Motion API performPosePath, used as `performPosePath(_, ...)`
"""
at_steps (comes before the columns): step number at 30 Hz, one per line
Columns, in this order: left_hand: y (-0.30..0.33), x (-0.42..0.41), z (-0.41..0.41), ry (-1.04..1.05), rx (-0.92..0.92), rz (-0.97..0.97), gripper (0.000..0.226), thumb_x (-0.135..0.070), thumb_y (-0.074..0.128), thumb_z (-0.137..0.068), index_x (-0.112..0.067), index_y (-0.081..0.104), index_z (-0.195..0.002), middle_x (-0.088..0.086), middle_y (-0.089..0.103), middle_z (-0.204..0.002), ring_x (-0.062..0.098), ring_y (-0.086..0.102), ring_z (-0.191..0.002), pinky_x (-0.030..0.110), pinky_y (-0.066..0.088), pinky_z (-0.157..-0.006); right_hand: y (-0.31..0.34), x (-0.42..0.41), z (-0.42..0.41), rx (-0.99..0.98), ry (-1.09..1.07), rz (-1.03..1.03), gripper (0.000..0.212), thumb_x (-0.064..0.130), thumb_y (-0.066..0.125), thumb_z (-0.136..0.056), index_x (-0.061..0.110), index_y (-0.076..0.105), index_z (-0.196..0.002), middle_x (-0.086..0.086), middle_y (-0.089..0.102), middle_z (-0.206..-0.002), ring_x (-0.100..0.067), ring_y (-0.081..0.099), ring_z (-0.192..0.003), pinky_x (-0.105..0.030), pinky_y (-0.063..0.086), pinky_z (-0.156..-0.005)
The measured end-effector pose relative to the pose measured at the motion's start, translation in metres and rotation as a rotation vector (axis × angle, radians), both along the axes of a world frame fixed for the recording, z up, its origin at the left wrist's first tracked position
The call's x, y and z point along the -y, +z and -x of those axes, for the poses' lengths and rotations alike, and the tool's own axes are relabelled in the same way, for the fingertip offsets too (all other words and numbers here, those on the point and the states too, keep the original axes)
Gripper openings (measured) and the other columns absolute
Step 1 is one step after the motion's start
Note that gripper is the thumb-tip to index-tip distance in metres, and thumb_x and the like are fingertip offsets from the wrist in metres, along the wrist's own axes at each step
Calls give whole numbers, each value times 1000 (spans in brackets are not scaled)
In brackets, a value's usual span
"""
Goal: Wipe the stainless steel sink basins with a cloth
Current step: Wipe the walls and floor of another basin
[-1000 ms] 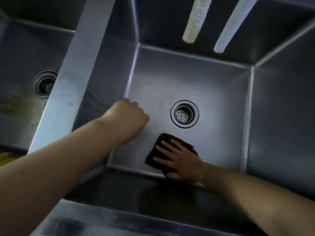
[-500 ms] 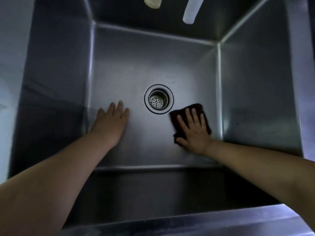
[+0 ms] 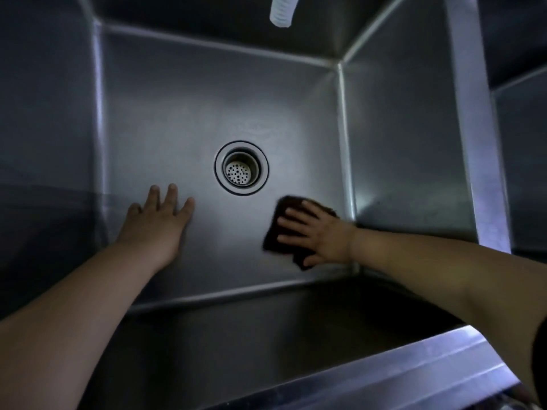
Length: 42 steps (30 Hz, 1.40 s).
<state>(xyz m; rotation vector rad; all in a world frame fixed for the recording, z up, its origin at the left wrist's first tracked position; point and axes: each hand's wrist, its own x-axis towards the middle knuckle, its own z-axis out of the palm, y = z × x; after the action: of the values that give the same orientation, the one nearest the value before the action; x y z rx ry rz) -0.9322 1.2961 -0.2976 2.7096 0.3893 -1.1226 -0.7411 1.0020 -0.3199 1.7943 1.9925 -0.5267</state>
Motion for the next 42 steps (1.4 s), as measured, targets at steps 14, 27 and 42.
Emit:
performPosePath(14, 6, -2, -5, 5, -40, 47, 90, -31, 55, -89, -26, -11, -150, 11, -22, -156, 38, -13, -143, 50, 15, -115, -8, -103, 100, -61, -2081, 168, 88, 64, 27, -92, 15, -20, -147, -16, -27, -154, -40, -25, -140, -60, -18, -106)
performPosePath(27, 2, -1, -7, 0, -62, 38, 91, -40, 54, -86, -27, -10, -149, 11, -23, -155, 38, -13, -143, 49, 16, -115, -20, -76, 50, 182, -2022, -182, 84, 59, 36, -92, 15, -3, -152, -21, -13, -157, -36, -16, -143, -55, -3, -113)
performPosePath(42, -3, -1, -5, 34, -55, 56, 99, -37, 61, -86, -29, -15, -148, 9, -29, -153, 37, -19, -142, 51, 8, -116, -22, -134, 17, 11, -1066, -390, 61, 35, 52, -91, 18, 33, -146, -21, 29, -150, -34, 24, -138, -48, 17, -109)
